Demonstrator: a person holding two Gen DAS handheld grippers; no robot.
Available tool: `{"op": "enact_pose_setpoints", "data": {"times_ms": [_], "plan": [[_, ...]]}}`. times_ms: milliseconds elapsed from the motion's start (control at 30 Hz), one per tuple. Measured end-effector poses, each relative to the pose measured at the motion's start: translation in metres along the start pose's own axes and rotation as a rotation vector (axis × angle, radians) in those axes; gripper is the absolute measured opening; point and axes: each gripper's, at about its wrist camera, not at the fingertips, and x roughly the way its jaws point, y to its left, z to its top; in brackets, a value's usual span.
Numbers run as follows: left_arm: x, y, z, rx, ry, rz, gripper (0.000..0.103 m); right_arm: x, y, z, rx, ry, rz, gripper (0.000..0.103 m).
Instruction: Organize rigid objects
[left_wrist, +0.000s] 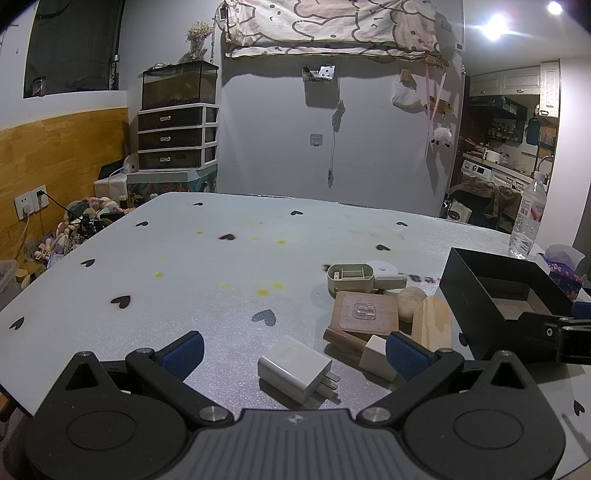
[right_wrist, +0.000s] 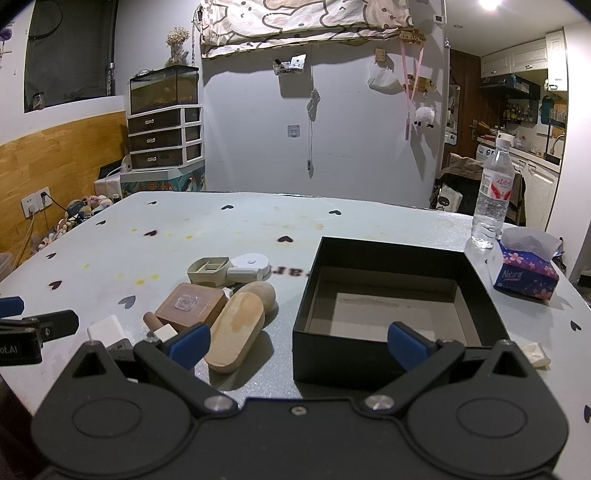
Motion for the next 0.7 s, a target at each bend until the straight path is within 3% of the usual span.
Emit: {"op": "enact_pose_setpoints", "data": {"times_ms": [700], "plan": [[-0.012, -0.002, 0.009, 0.011, -0.016, -0.003, 0.103, -0.008, -0.010, 0.002, 0.027, -0.036, -0.012, 0.103]]}}
